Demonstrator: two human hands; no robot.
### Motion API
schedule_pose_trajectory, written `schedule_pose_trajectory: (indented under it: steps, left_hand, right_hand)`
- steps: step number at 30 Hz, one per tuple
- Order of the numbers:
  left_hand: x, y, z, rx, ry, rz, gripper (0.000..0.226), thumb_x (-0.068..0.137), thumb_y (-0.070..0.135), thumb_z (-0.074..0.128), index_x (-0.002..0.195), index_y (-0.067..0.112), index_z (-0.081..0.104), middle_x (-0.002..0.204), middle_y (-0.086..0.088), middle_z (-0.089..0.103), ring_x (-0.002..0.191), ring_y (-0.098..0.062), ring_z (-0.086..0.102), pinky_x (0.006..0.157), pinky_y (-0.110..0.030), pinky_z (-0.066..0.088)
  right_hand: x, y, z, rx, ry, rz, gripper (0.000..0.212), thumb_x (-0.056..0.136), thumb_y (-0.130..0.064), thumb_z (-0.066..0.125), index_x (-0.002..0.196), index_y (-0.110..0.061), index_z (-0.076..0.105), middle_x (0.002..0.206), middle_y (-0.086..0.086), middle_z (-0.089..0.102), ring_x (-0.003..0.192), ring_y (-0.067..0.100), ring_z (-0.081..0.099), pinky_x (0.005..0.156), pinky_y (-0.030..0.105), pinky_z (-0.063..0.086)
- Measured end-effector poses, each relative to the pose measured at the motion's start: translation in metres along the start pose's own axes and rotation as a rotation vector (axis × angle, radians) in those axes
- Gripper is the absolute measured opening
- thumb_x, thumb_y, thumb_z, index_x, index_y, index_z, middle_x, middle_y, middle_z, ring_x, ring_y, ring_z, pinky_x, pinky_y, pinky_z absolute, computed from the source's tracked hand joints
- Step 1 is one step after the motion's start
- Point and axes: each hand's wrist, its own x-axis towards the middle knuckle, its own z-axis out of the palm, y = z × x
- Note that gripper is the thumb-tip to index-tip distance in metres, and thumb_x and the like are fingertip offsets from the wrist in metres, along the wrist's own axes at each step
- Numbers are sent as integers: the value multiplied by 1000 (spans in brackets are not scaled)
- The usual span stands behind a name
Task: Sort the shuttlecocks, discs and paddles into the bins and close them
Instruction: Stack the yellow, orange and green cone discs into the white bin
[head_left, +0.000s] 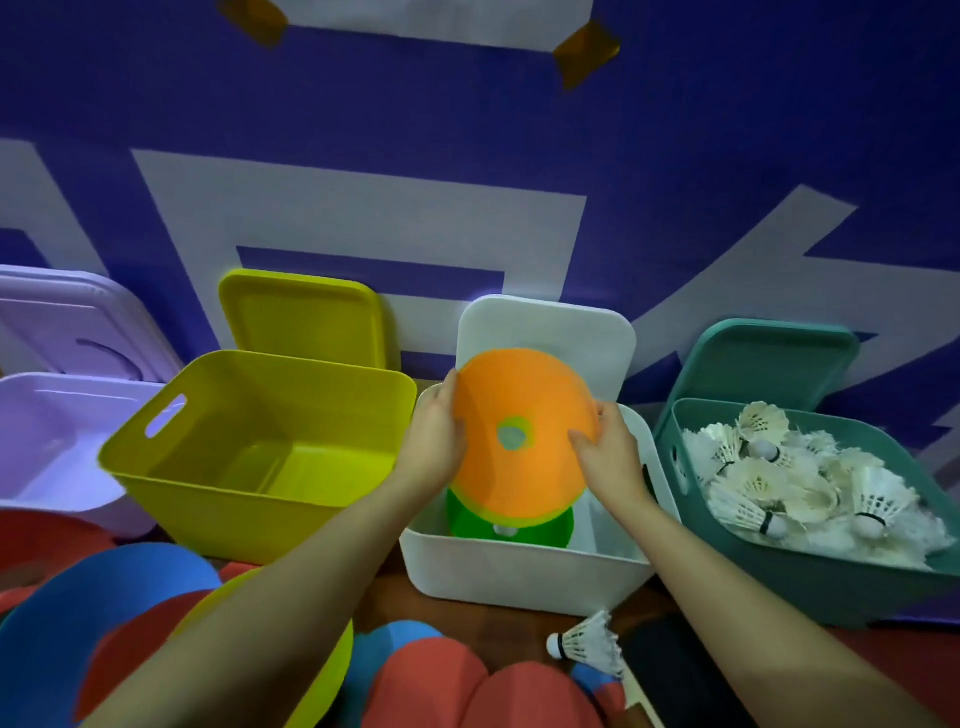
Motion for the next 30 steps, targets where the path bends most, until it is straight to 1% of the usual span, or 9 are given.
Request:
schedule_pose_trajectory:
  steps: [2, 4, 7, 9, 11, 14, 20, 27, 30]
  left_hand:
    - [3, -9, 16, 6, -49, -30, 41, 96, 13, 44, 137, 13, 41, 129, -11, 54, 116, -25, 51, 96, -34, 41]
    - [2, -25, 31, 36, -119, -99, 41, 95, 15, 45, 136, 16, 42, 128, -11, 56, 114, -25, 54, 97, -38, 42]
    - [-2, -43, 46, 169, -253, -221, 49, 91, 8, 44, 139, 14, 37, 132, -16, 50, 120, -33, 48, 102, -41, 37]
    - [-3, -47, 49, 351, -304, -231, 52, 92, 15, 46, 142, 14, 32, 136, -16, 43, 125, -34, 40, 103, -42, 35]
    - [-4, -44, 48, 481, -296, -148, 51, 93, 22, 46, 142, 15, 32, 137, -14, 42, 126, -33, 37, 102, -40, 35]
    - [-9, -40, 39, 554, -268, 0, 48, 93, 25, 47, 139, 17, 37, 136, -9, 45, 124, -29, 39, 103, -36, 33]
    - [-36, -31, 0, 585, -216, 118, 48, 93, 26, 45, 140, 20, 36, 137, -5, 45, 122, -26, 41, 94, -34, 38]
    - [-95, -47, -77, 491, -121, 202, 49, 93, 31, 42, 140, 18, 40, 135, -5, 48, 119, -28, 44, 93, -36, 38]
    - [-124, -65, -111, 496, -145, 209, 50, 95, 32, 41, 143, 19, 35, 139, -3, 44, 123, -27, 40, 96, -35, 36]
  right_hand:
    - [12, 19, 8, -82, -81, 44, 16, 90, -9, 52, 103, -15, 44, 92, 3, 55, 77, 19, 53, 64, 34, 45]
    - [17, 40, 16, -161, -152, 108, 16, 90, -12, 53, 102, -16, 44, 94, 5, 56, 82, 24, 57, 72, 41, 51]
    - [16, 63, 24, -301, -277, 185, 25, 87, -15, 55, 111, -14, 45, 100, 7, 59, 89, 28, 58, 82, 44, 49]
    - [13, 68, 26, -402, -325, 181, 36, 89, -21, 56, 122, -14, 42, 107, 7, 59, 99, 28, 57, 88, 41, 44]
    - [11, 67, 25, -458, -323, 134, 42, 91, -27, 57, 127, -14, 41, 122, 8, 55, 110, 27, 54, 94, 40, 42]
    - [5, 55, 23, -470, -310, 29, 44, 92, -30, 55, 131, -15, 40, 128, 8, 51, 113, 26, 52, 96, 40, 41]
    - [-33, 19, 23, -495, -258, -187, 39, 94, -27, 50, 130, -15, 43, 124, 8, 54, 111, 25, 52, 92, 38, 43]
    - [-109, -28, 52, -369, -149, -253, 29, 90, -20, 55, 118, -13, 55, 106, 2, 58, 98, 20, 56, 84, 34, 45]
    - [-148, -42, 79, -353, -137, -279, 26, 88, -16, 55, 113, -13, 57, 101, 3, 60, 93, 25, 58, 81, 40, 48]
